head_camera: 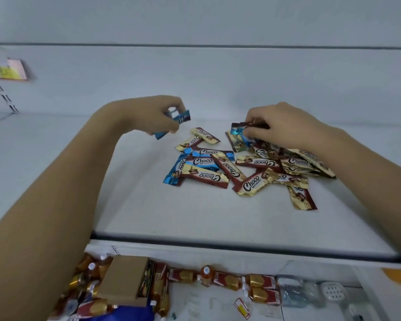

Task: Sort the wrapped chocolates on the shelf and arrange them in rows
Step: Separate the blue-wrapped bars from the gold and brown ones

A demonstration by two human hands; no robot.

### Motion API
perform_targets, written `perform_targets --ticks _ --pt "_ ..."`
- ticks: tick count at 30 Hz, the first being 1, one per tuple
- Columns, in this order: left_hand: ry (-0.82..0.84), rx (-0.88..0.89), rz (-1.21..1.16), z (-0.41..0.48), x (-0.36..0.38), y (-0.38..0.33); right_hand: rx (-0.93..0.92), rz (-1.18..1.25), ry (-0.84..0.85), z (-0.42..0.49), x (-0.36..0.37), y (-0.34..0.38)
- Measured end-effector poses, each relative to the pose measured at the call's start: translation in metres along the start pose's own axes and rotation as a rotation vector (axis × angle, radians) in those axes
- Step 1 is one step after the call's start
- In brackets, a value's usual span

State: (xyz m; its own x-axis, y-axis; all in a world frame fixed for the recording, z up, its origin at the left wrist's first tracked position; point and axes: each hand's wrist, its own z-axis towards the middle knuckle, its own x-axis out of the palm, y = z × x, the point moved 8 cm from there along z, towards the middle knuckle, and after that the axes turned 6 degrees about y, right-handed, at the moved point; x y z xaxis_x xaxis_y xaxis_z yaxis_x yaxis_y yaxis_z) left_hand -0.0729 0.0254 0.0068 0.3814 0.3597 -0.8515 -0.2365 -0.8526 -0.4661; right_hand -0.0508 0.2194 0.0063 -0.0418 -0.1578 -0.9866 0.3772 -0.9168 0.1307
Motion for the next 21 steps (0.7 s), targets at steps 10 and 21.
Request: perform_targets --ticks 10,21 --pt "-0.014 0.171 -0.101 0.000 0.009 -0.031 0.161 0.437 -0.181 -0.011 -0.025 -0.031" --pt "0.151 0.235 0.272 0.003 0.040 -0.044 0.270 0.310 0.086 -0.007 0.007 -0.025"
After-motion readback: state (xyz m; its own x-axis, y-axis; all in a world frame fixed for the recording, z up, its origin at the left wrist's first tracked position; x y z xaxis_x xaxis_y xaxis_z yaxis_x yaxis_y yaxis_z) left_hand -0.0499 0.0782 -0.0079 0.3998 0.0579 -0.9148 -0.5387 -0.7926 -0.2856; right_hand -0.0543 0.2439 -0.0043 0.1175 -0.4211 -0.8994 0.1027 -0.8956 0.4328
